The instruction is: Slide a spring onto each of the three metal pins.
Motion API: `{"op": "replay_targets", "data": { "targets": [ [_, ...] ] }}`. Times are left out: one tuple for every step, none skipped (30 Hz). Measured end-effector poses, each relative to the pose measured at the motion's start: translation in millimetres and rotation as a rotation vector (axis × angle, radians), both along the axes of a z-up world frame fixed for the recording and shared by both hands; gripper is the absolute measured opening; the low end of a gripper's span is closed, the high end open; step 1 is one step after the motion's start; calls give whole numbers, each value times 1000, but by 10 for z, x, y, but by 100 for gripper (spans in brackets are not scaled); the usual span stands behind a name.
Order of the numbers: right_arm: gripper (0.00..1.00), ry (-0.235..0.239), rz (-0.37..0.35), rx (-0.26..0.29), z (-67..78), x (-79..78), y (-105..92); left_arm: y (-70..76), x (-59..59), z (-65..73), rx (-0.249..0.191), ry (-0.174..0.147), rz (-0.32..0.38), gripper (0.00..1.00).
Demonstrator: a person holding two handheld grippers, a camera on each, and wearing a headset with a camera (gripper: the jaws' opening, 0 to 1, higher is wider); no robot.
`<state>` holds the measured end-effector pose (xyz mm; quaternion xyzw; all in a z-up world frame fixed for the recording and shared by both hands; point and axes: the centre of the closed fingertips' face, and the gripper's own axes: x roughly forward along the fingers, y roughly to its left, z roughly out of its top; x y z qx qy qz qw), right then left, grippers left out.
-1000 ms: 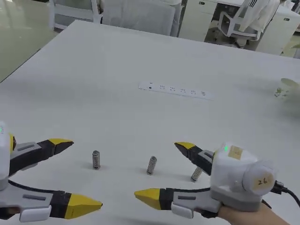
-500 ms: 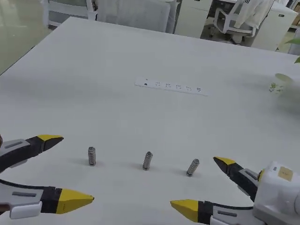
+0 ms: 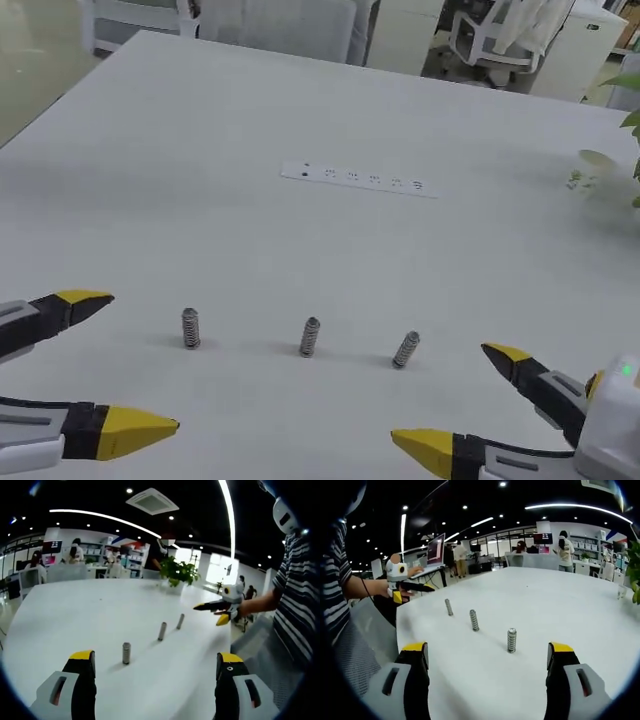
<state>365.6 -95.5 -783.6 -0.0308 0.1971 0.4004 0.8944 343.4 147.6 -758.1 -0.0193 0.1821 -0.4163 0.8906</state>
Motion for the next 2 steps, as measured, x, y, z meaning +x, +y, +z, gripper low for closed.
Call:
{"op": "replay_targets", "data": {
  "targets": [
    [99, 0, 2, -6, -25, -5, 3, -1, -2, -2, -1, 0, 1, 98],
    [99, 7, 6, -30, -86, -23, -6, -4, -11, -16, -1, 3, 1, 98]
  ]
}}
